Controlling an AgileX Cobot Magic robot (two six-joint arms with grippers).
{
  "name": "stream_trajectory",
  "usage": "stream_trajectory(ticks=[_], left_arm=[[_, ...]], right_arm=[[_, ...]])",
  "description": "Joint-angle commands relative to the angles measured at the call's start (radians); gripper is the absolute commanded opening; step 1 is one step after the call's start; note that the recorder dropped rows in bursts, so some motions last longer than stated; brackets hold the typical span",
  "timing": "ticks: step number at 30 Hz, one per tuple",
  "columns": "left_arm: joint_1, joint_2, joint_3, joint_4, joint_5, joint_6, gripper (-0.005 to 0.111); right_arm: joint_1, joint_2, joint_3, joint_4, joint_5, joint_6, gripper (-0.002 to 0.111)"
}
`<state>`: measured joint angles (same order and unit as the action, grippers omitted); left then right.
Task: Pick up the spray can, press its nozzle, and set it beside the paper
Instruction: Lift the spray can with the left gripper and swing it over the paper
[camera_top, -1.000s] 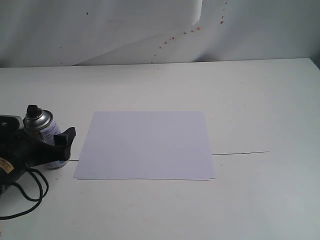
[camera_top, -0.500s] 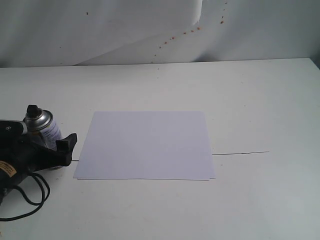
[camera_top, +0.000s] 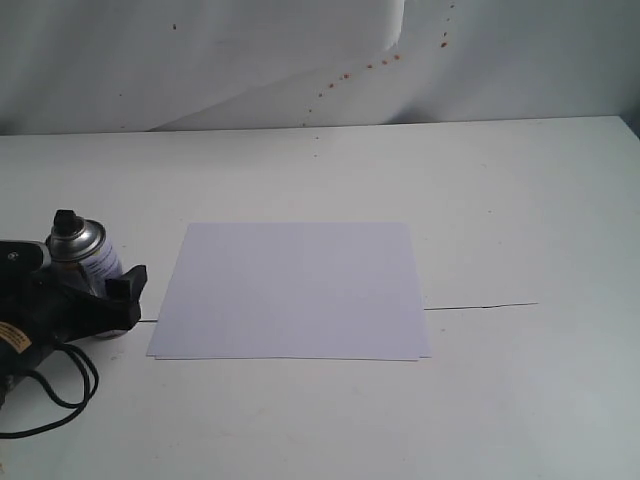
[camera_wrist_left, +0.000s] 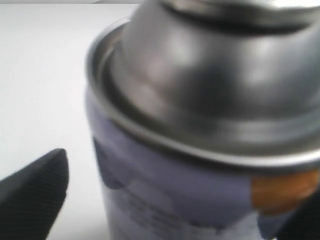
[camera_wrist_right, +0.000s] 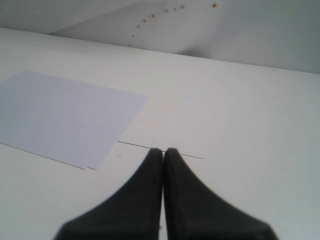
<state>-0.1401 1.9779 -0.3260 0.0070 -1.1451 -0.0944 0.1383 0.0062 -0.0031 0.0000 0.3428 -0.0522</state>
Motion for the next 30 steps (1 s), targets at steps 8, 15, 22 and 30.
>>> stream_trajectory(ticks=[8,15,22,30], left_arm=[[0.003,0.001,-0.006,0.038,-0.010,0.001,0.000],[0.002,-0.004,-0.006,0.054,-0.076,-0.009,0.000],[0.002,-0.147,-0.006,0.004,0.071,-0.048,0.000],[0.002,-0.263,-0.089,0.148,0.351,-0.051,0.000]], right_arm=[[-0.009,-0.006,0.003,0.000,-0.001,0.000,0.000],[-0.009,-0.006,0.003,0.000,-0.001,0.000,0.000],[-0.009,-0.006,0.003,0.000,-0.001,0.000,0.000],[-0.009,-0.006,0.003,0.000,-0.001,0.000,0.000]])
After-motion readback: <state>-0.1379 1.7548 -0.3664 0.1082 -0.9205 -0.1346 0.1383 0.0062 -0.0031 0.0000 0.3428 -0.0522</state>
